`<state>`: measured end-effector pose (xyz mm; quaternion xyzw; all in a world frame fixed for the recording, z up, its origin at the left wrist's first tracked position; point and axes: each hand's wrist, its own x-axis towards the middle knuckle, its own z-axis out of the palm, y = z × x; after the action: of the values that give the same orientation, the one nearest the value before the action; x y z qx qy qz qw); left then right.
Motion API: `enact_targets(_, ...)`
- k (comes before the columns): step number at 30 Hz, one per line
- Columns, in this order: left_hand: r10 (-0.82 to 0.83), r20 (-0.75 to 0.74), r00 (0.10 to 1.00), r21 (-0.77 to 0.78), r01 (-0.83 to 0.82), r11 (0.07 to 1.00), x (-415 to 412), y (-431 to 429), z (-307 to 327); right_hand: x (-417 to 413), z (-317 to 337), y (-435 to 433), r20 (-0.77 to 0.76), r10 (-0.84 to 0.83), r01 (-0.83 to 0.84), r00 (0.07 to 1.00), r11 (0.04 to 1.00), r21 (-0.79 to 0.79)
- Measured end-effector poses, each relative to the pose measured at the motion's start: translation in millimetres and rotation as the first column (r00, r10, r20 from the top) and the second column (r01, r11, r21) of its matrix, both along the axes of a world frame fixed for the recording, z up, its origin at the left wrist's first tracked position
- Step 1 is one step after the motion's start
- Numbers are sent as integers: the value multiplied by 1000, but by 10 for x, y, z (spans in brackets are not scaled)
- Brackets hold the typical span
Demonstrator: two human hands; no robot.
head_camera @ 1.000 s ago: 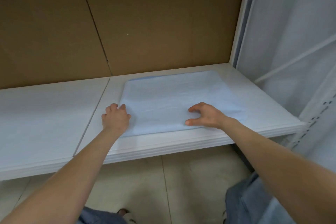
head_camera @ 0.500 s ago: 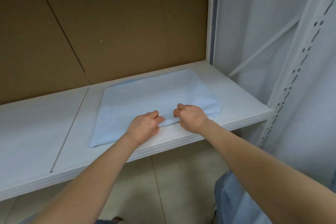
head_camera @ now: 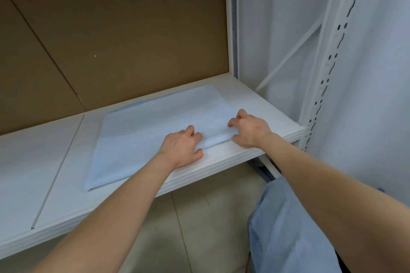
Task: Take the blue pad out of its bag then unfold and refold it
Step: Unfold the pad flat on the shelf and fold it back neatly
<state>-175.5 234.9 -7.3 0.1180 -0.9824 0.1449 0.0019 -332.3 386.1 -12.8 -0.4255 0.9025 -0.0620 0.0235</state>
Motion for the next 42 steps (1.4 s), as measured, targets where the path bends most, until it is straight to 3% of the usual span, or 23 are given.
enact_targets(2,-10,-17,1000,42,11,999,-141,133,-23,26,4,-1,69,-213,221,975,962,-157)
enact_targets(5,-7,-22,1000,52,9,999,-284,245,-76,40,-33,4,417,-415,543,809,799,-258)
enact_targets(9,-8,-23,1000,11,8,1000,-349,240,-112,71,-95,-12,827,-267,752,494,609,-253)
enact_targets(11,-4,-16,1000,2,4,1000,-363,241,-113,74,-106,-42,919,-177,845,352,483,-230)
enact_targets(14,2,-5,1000,-16,-2,1000,-383,244,-118,72,-126,-98,952,-114,901,283,372,-223)
enact_targets(18,-3,-2,1000,-34,3,999,-381,240,-120,57,-85,-148,966,-113,919,232,352,-180)
enact_targets(27,-20,-8,1000,-28,20,999,-370,194,-149,36,-64,-267,914,-282,907,293,384,-173)
enact_targets(34,-61,7,998,8,61,998,-369,166,-160,-35,0,-156,833,-351,808,428,562,-178)
enact_targets(38,-45,7,999,143,43,989,-401,147,-103,-140,111,-155,603,-478,668,639,734,-126)
enact_targets(42,103,-182,978,261,-53,964,-419,-50,-78,-246,92,-381,361,-467,546,807,823,-156)
